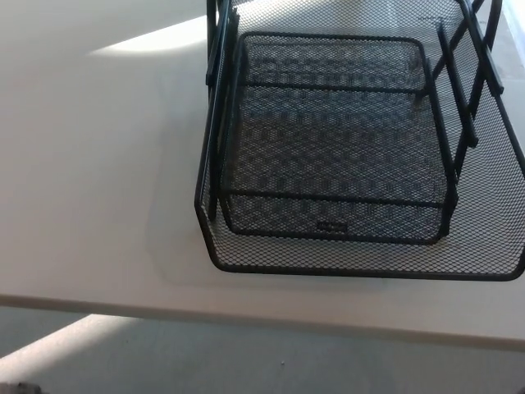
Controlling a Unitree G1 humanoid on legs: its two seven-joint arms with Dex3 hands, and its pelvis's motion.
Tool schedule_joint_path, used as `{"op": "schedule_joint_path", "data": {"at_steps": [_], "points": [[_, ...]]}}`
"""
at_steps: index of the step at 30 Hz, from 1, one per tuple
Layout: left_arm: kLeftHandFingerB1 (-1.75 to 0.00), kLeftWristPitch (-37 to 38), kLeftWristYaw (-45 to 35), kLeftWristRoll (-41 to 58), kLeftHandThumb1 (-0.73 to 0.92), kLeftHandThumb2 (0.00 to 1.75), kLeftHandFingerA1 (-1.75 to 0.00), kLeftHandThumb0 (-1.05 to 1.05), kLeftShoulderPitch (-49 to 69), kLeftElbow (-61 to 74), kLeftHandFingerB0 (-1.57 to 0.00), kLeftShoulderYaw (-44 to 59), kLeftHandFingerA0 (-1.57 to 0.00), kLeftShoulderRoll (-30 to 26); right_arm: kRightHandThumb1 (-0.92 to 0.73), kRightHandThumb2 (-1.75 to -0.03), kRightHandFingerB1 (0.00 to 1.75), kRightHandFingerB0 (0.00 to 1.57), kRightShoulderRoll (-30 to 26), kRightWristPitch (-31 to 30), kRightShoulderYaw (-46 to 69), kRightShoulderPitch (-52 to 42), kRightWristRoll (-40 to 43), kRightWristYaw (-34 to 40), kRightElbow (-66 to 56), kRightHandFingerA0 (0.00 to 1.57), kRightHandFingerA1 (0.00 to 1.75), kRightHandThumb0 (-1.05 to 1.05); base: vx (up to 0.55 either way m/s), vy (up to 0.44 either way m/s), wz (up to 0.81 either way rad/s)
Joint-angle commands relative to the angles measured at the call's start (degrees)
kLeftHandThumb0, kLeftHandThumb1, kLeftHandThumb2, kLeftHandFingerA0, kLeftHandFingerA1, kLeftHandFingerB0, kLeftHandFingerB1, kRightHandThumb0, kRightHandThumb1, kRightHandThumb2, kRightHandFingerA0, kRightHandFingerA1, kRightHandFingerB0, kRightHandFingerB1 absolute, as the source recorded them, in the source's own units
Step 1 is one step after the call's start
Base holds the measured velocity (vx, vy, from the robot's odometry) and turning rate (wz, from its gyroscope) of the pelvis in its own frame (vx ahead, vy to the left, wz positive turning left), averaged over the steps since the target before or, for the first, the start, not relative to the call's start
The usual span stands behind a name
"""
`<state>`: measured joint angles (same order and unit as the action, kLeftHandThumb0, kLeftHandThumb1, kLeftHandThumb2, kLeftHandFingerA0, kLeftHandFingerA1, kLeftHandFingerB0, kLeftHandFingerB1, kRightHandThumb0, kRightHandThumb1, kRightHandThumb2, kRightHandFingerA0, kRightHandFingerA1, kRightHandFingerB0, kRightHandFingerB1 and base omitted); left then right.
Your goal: A balck drawer is kept on the middle of the table and the robot uses its right hand to push it back away from the robot
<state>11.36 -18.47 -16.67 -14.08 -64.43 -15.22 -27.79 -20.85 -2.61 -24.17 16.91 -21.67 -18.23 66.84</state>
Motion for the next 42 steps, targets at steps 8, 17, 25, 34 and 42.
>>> {"op": "schedule_joint_path", "data": {"at_steps": [8,17,25,34,42], "points": [[-0.33,5.8,-4.4,-1.5,0.74,0.63,-0.39,-0.55,-1.1,-3.7,-0.35,-1.5,-0.53,-2.1,-0.61,-0.90,0.51,0.37,-1.6,1.7,-1.6,0.3,-2.3,-3.9,1.3,0.53,0.60,-0.51,0.00,0.000,0.00],[-0.33,6.2,-4.6,-1.4,0.74,0.63,-0.40,-0.55,-1.5,-4.1,-0.36,-1.2,-0.53,-2.2,-0.78,-0.63,0.34,0.35,-5.4,5.1,-1.2,-5.9,-2.5,-2.7,-10.9,0.50,0.45,-0.50,0.00,0.000,0.00],[-0.33,6.3,-4.8,-1.0,0.74,0.62,-0.39,-0.55,-1.7,-4.4,-0.35,-0.9,-0.51,-2.1,-0.76,-0.65,0.33,0.35,-18.6,5.5,8.1,-29.0,4.7,-11.8,-56.3,0.43,0.39,-0.56,0.00,0.000,0.00],[-0.33,6.1,-4.8,-1.3,0.74,0.62,-0.40,-0.55,-1.8,-4.2,-0.32,-1.1,-0.51,-2.3,-0.75,-0.63,0.35,0.38,-25.1,8.3,24.7,-51.1,14.1,-19.9,-90.3,0.51,0.41,-0.50,0.00,0.000,0.00],[-0.33,6.0,-4.9,-1.1,0.71,0.63,-0.40,-0.57,-2.0,-4.3,-0.32,-1.1,-0.49,-2.1,-0.76,-0.63,0.36,0.38,-24.6,10.9,31.7,-56.7,19.8,-24.2,-101.3,0.52,0.43,-0.49,0.00,0.000,0.00]]}}
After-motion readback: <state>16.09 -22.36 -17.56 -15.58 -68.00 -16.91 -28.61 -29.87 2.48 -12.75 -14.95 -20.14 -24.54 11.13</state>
